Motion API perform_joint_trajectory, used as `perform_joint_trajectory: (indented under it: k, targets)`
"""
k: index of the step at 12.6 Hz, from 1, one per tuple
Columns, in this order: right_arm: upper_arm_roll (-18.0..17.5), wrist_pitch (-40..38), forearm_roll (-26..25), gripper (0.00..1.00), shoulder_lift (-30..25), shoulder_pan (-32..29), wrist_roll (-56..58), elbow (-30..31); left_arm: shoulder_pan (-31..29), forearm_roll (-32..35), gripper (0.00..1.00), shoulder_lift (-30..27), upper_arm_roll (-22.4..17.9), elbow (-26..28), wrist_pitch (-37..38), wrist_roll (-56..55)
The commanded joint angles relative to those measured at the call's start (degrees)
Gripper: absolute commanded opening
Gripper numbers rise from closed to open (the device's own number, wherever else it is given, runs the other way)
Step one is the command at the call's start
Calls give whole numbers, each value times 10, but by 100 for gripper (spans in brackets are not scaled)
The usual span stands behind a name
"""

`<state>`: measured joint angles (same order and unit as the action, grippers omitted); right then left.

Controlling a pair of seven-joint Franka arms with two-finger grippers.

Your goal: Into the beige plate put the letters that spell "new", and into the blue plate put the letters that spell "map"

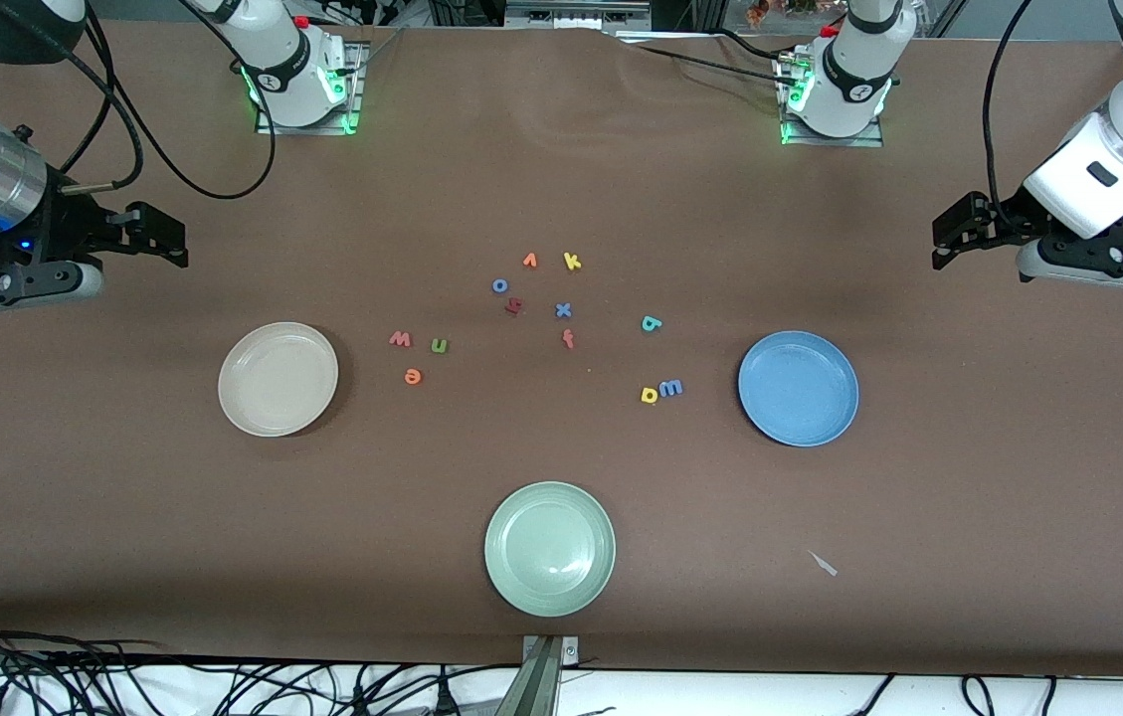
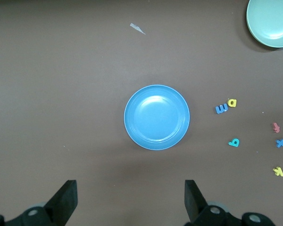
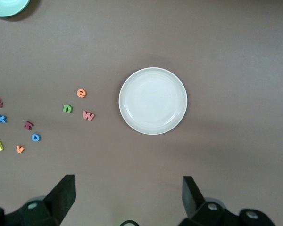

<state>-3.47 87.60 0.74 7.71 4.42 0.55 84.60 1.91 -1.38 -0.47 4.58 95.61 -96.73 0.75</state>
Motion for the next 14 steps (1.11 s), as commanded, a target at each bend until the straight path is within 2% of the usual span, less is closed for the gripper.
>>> perform_joint_trajectory:
  k: [1,14]
  targets:
    - [4,-1,2,100,1,-4,-4,-8,0,-10,100,-2,0,-2,7,6]
    - [21,15,-4,100,-1,-13,5,-10,0,-10,100,-2,0,-2,6,6]
